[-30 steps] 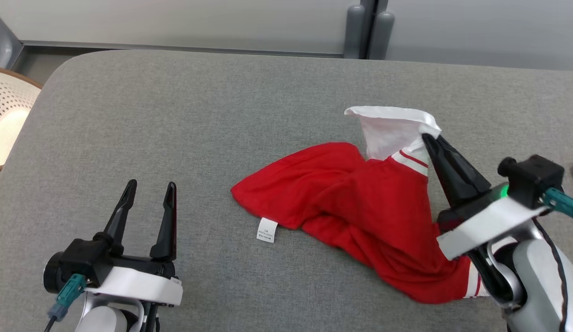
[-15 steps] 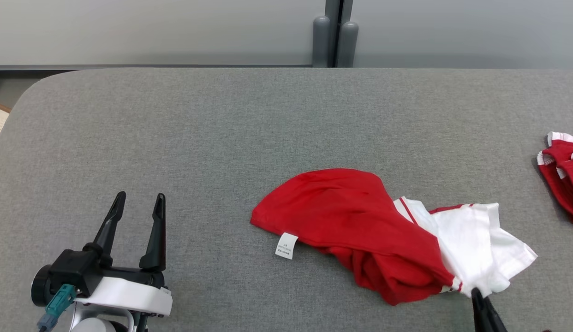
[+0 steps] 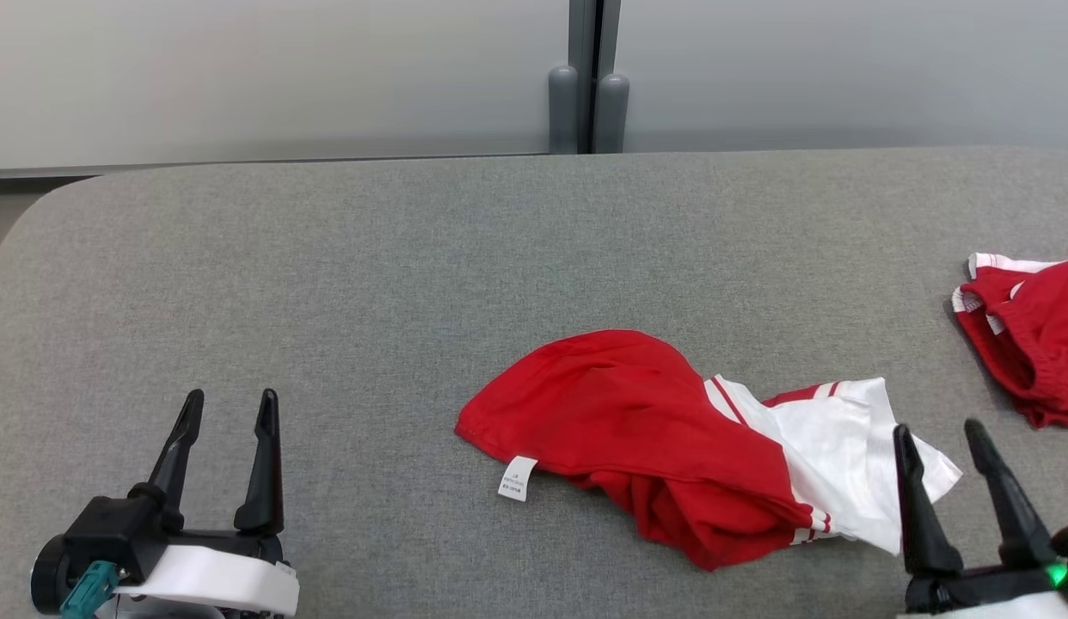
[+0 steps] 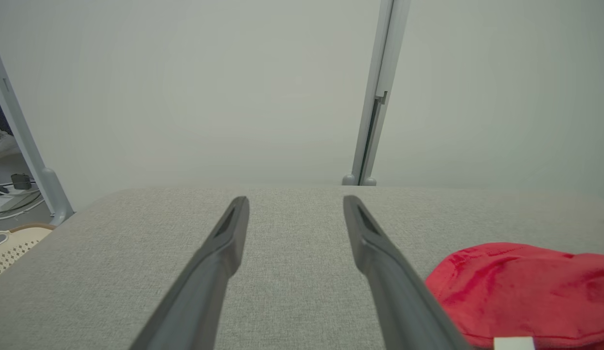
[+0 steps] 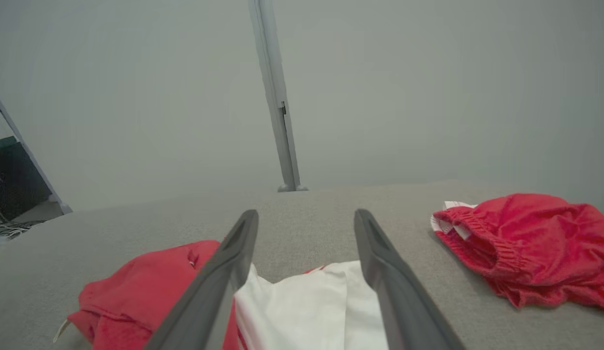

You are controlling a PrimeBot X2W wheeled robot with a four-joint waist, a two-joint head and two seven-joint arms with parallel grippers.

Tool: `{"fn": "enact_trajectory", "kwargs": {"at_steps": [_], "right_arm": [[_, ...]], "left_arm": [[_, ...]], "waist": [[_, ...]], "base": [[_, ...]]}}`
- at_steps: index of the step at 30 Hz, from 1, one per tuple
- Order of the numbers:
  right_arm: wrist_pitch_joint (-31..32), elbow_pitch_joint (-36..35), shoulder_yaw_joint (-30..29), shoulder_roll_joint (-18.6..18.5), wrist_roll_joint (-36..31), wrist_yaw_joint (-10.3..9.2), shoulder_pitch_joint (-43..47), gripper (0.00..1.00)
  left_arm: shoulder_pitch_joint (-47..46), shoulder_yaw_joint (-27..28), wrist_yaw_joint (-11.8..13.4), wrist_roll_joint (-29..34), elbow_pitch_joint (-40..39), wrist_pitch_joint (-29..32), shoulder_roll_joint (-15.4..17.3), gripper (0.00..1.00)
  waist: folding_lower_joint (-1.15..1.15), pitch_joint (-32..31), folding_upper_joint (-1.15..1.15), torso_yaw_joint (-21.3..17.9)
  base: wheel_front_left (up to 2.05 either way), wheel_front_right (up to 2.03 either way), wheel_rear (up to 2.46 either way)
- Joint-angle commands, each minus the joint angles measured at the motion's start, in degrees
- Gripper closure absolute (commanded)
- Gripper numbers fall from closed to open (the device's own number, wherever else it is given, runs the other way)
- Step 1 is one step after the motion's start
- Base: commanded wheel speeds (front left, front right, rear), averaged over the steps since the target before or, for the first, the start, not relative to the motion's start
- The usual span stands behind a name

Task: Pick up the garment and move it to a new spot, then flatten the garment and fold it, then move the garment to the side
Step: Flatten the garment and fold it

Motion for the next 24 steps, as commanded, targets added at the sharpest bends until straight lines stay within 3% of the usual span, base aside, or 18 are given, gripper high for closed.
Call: {"fn": "enact_trajectory", "kwargs": {"at_steps": [1, 9, 24], "right_arm": [[0.7, -0.7, -0.3, -0.9, -0.9, -0.01, -1.1, 0.00], [7.7, -4.0, 2.4, -4.5, -1.9, -0.01, -4.6, 0.00], [6.6, -1.4, 2.9, -4.4, -0.2, -0.01, -6.3, 0.00]], "left_arm": [[0.6, 0.2, 0.2, -0.1, -0.3, 0.1, 0.3, 0.00], [3.4, -0.6, 0.9, -0.2, -1.6, 1.8, 0.8, 0.00], [2.7, -2.2, 1.0, -0.2, -3.7, 3.8, 1.3, 0.00]], "waist": [[0.00, -0.5, 0.00, -0.1], [0.00, -3.2, 0.00, -0.1], [0.00, -2.0, 0.00, 0.1]], "base": [[0.00, 0.00, 0.00], [0.00, 0.00, 0.00], [0.00, 0.00, 0.00]]}}
